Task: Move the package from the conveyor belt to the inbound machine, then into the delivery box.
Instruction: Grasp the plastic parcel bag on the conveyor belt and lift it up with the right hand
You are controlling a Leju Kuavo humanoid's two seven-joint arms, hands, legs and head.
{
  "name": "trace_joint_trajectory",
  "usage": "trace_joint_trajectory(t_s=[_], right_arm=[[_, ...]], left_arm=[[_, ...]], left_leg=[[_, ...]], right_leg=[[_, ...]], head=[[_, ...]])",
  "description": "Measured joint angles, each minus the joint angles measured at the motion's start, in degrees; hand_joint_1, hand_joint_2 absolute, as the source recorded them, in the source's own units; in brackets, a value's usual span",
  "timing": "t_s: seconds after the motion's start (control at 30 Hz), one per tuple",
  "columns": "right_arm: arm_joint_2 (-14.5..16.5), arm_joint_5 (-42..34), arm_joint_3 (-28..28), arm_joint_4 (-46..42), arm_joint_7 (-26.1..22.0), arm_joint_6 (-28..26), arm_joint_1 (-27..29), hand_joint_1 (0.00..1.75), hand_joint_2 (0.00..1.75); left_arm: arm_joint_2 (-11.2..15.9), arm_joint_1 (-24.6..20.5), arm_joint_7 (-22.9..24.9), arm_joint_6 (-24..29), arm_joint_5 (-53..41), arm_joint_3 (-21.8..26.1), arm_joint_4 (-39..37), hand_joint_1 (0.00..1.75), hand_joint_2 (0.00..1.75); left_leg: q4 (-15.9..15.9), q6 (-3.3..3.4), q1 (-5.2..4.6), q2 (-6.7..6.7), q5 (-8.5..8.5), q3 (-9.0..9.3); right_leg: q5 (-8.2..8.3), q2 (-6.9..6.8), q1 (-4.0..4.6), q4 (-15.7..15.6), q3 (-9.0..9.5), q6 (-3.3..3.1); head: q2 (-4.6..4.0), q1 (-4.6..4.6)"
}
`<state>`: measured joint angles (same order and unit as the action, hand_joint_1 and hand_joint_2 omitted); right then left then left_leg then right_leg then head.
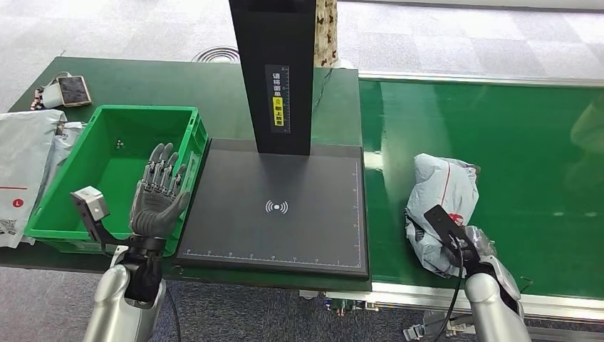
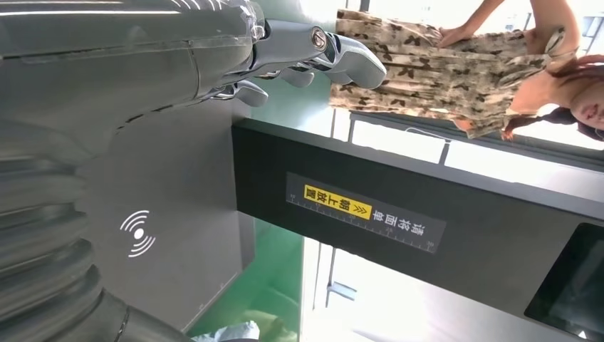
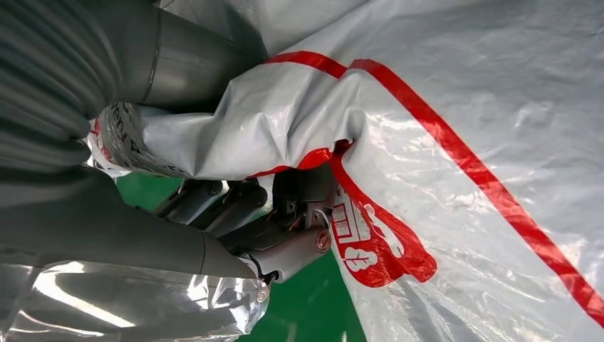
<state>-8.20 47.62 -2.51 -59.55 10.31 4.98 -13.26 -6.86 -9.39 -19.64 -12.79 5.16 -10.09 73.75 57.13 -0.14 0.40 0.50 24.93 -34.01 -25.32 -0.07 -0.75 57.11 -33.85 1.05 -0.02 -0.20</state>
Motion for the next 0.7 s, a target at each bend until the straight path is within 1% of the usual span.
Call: trace_joint_trajectory(t_s=[0.07, 0.1, 0.17, 0.23, 0.37, 0.43, 0.6, 0.7], right_arm=[[0.0, -0.6, 0.0, 0.1, -0.7, -1.3, 0.0, 1.75, 1.75], [0.1, -1.2, -0.1, 0.1, -1.6, -3.3, 0.0, 1.75, 1.75], [0.5, -3.1, -0.9, -0.5, -4.3, -9.4, -0.2, 1.75, 1.75], [1.1, -5.8, -2.1, -2.1, -8.2, -15.9, -0.5, 1.75, 1.75], [2.6, -13.2, -4.2, -7.7, -19.4, -26.3, -0.7, 1.75, 1.75], [3.2, -15.0, -4.8, -10.2, -22.6, -28.6, -0.8, 1.75, 1.75], [4.1, -16.0, -5.4, -13.6, -24.0, -29.9, -0.9, 1.75, 1.75], [4.6, -16.6, -5.5, -14.7, -26.5, -31.7, -0.9, 1.75, 1.75]], left_arm=[[0.0, 0.1, -0.1, 0.0, 0.0, 0.0, 0.0, 0.00, 1.75], [0.0, 0.3, -0.2, 0.0, 0.0, 0.1, 0.1, 0.00, 1.75], [0.0, 0.7, -0.5, 0.2, 0.0, 0.2, 0.5, 0.00, 1.75], [0.0, 1.3, -0.8, 0.5, 0.0, 0.3, 1.2, 0.00, 1.75], [-0.3, 1.8, -1.4, 1.2, 0.0, 0.4, 2.1, 0.00, 1.75], [-0.5, 1.9, -1.7, 1.4, 0.0, 0.4, 2.2, 0.00, 1.75], [-0.8, 1.8, -2.0, 1.5, 0.0, 0.4, 2.2, 0.00, 1.75], [-0.8, 1.8, -2.2, 1.5, 0.0, 0.4, 2.2, 0.00, 1.75]], left_leg=[[0.0, 0.00, 0.00, 0.00, 0.00, -0.01], [0.0, 0.00, 0.00, 0.00, 0.00, -0.02], [0.0, 0.01, 0.00, 0.00, 0.00, -0.04], [0.0, 0.01, -0.01, 0.00, -0.01, -0.04], [0.0, 0.01, -0.01, 0.01, -0.01, -0.04], [0.0, 0.00, -0.01, 0.00, 0.00, -0.03], [0.0, 0.01, -0.01, 0.00, -0.01, -0.02], [0.0, 0.01, -0.01, -0.01, -0.01, -0.02]], right_leg=[[0.00, 0.00, 0.00, 0.0, 0.00, 0.00], [0.00, 0.00, -0.01, 0.0, 0.00, 0.00], [0.01, 0.00, -0.03, 0.0, -0.01, 0.01], [0.01, 0.00, -0.04, 0.0, -0.02, 0.01], [0.00, -0.01, -0.03, 0.0, -0.04, 0.01], [0.00, 0.00, -0.02, 0.0, -0.04, 0.00], [0.00, 0.00, -0.02, 0.0, -0.04, 0.01], [0.01, 0.02, -0.03, 0.0, -0.04, 0.00]], head=[[0.00, 0.01], [0.00, 0.01], [0.00, 0.00], [0.00, 0.01], [0.00, 0.01], [0.00, -0.01], [0.00, 0.00], [0.00, 0.01]])
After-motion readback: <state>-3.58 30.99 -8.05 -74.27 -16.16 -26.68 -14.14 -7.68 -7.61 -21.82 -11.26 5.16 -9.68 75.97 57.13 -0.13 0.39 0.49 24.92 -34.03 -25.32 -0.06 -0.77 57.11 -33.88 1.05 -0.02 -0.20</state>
